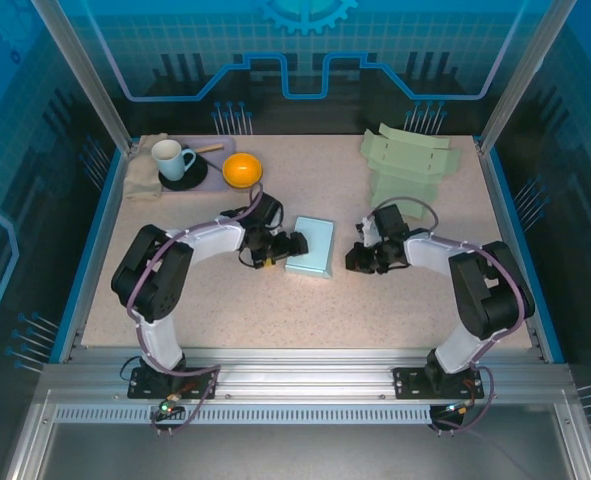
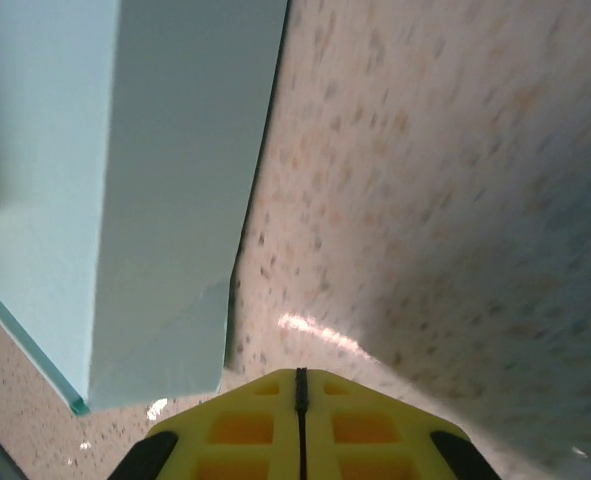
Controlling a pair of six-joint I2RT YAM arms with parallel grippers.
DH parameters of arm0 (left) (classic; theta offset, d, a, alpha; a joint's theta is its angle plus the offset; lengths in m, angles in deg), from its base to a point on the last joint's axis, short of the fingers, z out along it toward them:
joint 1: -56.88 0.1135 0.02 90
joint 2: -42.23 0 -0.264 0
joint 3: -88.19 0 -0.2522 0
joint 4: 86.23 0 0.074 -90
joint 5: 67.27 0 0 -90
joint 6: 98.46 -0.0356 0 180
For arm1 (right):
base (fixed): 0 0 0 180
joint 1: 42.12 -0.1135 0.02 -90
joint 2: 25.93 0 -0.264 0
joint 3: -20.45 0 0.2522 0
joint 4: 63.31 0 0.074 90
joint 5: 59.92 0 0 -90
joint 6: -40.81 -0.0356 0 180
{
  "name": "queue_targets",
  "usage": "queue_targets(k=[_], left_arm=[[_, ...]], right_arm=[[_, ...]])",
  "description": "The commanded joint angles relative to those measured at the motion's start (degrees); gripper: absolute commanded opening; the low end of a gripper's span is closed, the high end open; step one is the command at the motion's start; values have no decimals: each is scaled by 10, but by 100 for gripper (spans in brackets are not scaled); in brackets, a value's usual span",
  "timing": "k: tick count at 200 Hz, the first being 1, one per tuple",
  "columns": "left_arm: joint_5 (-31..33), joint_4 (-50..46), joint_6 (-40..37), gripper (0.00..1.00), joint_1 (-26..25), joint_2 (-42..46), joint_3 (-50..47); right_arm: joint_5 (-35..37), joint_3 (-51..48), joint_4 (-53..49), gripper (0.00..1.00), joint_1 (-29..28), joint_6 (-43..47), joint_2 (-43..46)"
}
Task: Fold the paper box
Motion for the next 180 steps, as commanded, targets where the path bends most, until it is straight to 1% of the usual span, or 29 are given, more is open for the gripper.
queue_targets(k=[1,24,43,65,77,96,126,143,153,166,180], left_arm=[[-19,32,29,94,-12,20,-12],[-9,27,49,94,-24,23,-11],[-7,42,84,94,-37,26,-23],[-16,66,132,93,-60,15,-30],[-26,94,163,93,-70,11,-40],[-42,142,210,92,-85,11,-52],[-45,152,230,92,-102,16,-36],[-39,138,225,93,-98,19,-24],[-27,114,212,93,-92,21,-12],[-8,78,188,94,-78,22,5],[12,35,163,94,-55,25,19]], right_arm=[[-31,-17,64,7,-23,-51,-5],[-38,-19,95,6,-52,-83,-19],[-44,-26,136,6,-72,-114,-20],[-82,-34,222,6,-84,-156,-24],[-101,-39,271,6,-91,-181,-24],[-111,-53,361,6,-96,-227,-19],[-113,-69,444,5,-109,-285,-21],[-97,-78,459,5,-122,-300,-15],[-82,-82,448,5,-129,-295,-6],[-58,-84,401,5,-131,-269,12],[-27,-87,322,6,-126,-231,41]])
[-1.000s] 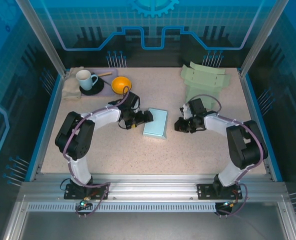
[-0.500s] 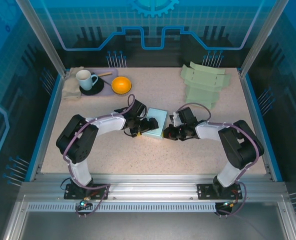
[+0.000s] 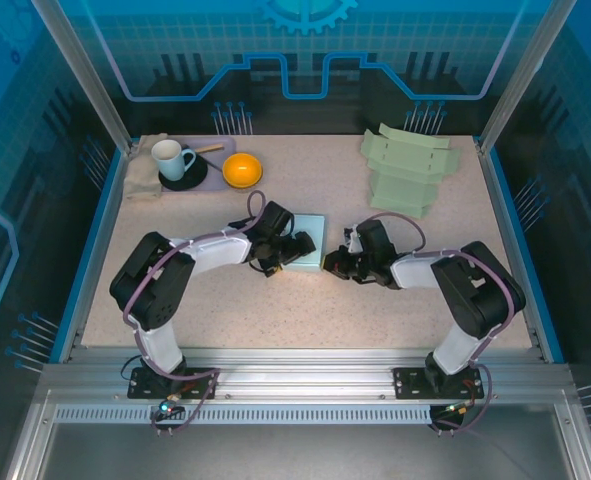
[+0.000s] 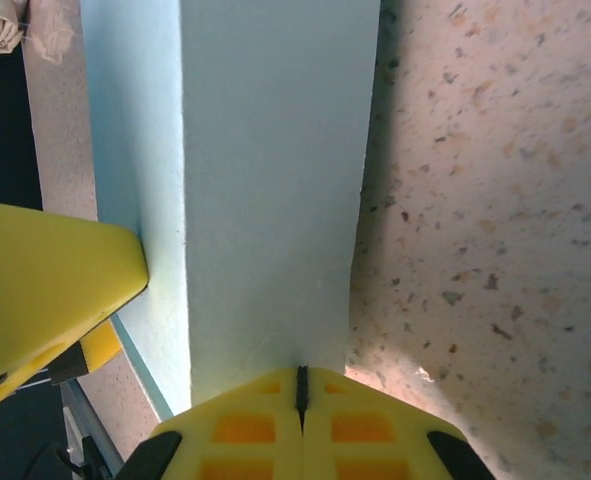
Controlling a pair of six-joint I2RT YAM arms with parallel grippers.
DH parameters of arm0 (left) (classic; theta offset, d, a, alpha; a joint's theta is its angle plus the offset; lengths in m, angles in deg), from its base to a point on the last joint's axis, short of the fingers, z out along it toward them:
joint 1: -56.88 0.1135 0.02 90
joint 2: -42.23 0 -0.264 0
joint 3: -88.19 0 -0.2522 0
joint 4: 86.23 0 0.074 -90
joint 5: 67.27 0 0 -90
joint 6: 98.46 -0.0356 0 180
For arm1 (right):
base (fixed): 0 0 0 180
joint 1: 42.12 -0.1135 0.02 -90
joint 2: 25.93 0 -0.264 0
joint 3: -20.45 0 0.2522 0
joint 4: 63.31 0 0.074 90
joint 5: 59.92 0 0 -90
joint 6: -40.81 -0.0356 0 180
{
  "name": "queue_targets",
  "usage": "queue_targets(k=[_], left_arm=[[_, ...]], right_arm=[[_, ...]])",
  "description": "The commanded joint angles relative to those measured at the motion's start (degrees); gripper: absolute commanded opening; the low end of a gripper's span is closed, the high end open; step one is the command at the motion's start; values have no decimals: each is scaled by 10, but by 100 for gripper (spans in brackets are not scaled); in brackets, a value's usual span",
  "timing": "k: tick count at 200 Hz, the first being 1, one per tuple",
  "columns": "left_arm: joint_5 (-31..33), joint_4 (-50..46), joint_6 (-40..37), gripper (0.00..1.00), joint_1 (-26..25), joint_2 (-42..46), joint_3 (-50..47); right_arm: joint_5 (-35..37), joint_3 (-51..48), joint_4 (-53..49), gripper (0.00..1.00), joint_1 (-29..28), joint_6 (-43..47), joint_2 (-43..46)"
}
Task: Fold the paper box
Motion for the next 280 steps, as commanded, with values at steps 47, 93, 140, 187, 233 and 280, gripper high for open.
queue_targets(k=[47,93,140,187,233,280], left_arm=[[67,-147,-121,96,48,42,63],[14,-43,-39,94,34,112,-51],[5,58,70,91,-16,81,-66],[19,65,91,85,-19,15,-23],[32,36,54,70,24,-22,31],[65,-36,-26,65,102,-40,85]], right_arm=[[140,88,-339,32,-24,259,123],[196,234,-405,49,26,411,63],[137,387,-428,51,59,501,-96],[100,434,-425,51,65,503,-183],[62,377,-393,49,64,461,-165],[19,339,-310,46,28,339,-150]])
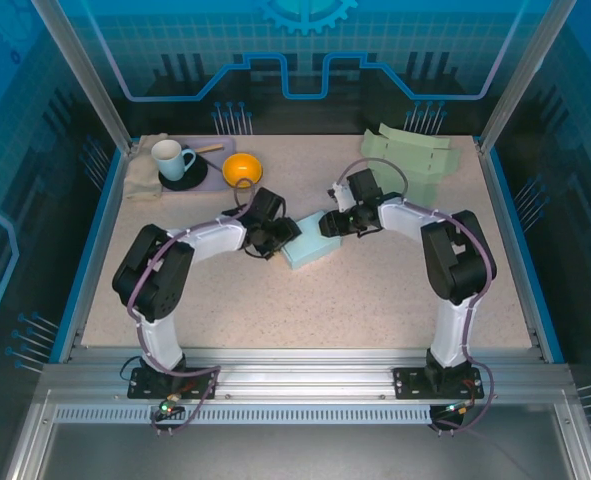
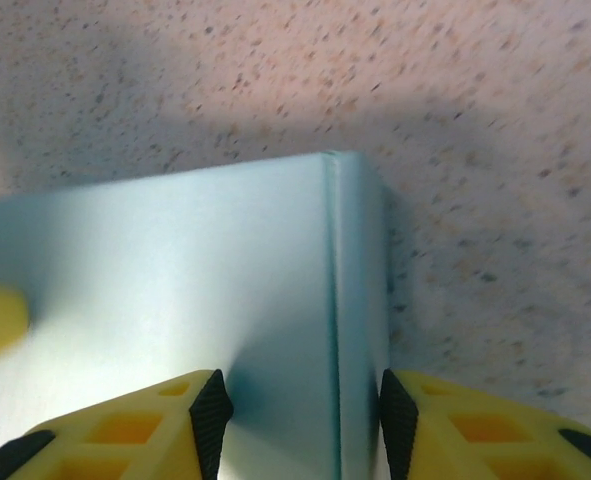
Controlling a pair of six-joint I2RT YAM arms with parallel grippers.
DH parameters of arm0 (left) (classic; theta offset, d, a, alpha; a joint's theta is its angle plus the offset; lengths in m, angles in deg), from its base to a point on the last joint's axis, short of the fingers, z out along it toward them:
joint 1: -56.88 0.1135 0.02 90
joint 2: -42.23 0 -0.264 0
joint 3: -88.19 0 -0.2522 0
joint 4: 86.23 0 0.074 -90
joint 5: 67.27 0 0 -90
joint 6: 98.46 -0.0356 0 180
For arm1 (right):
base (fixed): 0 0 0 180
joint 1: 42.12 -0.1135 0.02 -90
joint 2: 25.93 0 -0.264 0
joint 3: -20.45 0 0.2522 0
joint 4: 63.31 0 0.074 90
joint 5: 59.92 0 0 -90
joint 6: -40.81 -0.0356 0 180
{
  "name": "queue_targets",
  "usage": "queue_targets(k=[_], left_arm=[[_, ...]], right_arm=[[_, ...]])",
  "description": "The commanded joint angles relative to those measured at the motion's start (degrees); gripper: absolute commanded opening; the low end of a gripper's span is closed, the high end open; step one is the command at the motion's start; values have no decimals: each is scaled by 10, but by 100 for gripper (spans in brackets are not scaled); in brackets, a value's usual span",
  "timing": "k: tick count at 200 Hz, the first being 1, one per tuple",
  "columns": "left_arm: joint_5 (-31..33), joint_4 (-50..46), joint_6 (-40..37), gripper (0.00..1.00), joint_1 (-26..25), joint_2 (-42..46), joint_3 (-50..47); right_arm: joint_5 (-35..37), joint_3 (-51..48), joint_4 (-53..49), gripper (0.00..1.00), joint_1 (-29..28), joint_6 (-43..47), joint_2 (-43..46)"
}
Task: Fold the paper box
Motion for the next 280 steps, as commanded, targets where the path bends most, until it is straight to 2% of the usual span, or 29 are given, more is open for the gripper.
queue_targets(k=[1,44,82,120,144,188,209,240,280], left_arm=[[29,-41,-57,65,37,-10,37],[67,-86,-132,67,113,-15,68],[95,-118,-186,69,158,-37,107],[95,-119,-187,71,195,-49,110],[98,-123,-193,75,215,-61,122],[105,-136,-211,80,233,-15,130],[111,-154,-227,81,233,34,137],[77,-193,-229,82,231,121,137],[-9,-220,-232,83,219,241,81]], right_arm=[[-47,-15,36,46,-32,-79,5],[-19,53,77,46,-93,-159,-51],[2,134,81,46,-126,-183,-110],[4,199,81,47,-128,-186,-155],[4,225,67,48,-128,-187,-171],[37,194,42,50,-113,-159,-115],[94,206,-53,50,-87,-97,-79],[260,251,-190,51,-45,11,-69],[376,314,-254,52,30,17,-124]])
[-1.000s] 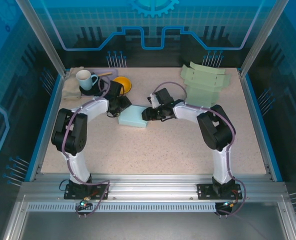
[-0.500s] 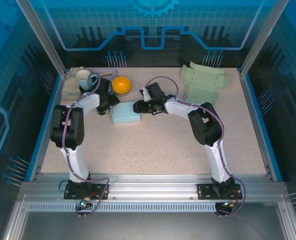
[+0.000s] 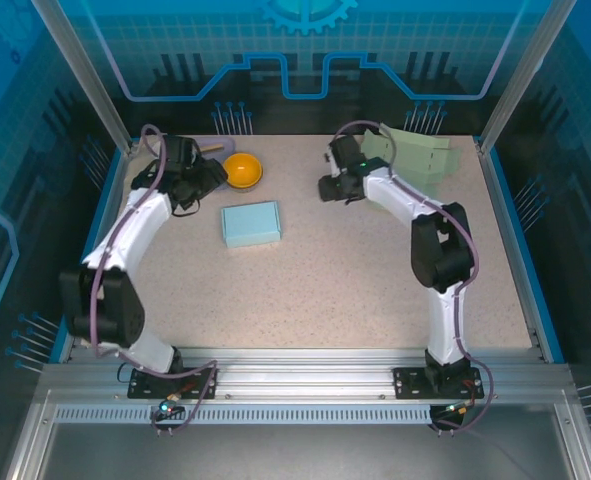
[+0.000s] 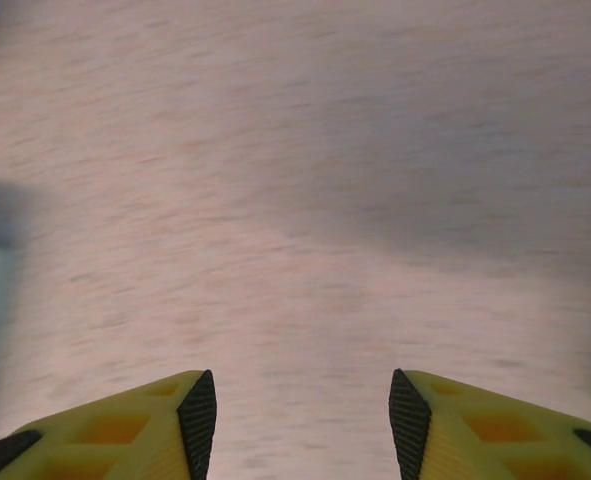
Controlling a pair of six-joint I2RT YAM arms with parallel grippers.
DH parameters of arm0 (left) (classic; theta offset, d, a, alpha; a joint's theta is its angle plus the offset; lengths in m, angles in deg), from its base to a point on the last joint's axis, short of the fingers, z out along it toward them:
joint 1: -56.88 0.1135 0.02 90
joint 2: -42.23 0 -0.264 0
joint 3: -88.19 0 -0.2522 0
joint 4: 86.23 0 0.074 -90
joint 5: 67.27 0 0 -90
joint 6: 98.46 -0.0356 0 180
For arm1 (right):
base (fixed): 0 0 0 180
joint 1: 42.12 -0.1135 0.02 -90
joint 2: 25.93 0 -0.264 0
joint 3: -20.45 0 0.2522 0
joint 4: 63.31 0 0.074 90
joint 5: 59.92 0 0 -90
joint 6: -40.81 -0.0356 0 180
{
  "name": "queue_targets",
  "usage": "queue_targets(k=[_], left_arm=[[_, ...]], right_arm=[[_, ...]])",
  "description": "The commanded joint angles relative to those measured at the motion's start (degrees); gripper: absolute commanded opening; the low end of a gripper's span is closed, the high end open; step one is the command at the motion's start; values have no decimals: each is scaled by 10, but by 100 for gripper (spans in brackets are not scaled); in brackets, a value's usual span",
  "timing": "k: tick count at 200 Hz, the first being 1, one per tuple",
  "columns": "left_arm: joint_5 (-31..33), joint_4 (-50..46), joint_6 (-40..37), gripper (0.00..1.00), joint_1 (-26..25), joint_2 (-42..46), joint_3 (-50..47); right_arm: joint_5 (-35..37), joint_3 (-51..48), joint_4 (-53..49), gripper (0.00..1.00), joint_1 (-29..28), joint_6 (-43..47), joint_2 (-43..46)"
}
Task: Fold the paper box
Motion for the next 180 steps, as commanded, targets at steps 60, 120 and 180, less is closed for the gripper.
queue_targets(k=[60,120,180], left_arm=[[-116,-113,-92,86,-6,177,-83],[-88,-117,-137,86,-6,217,-134],[-103,-106,-137,87,-5,213,-144]], right_arm=[[125,189,-132,52,92,25,-166],[133,343,-245,47,100,4,-260],[108,345,-241,0,113,20,-241]])
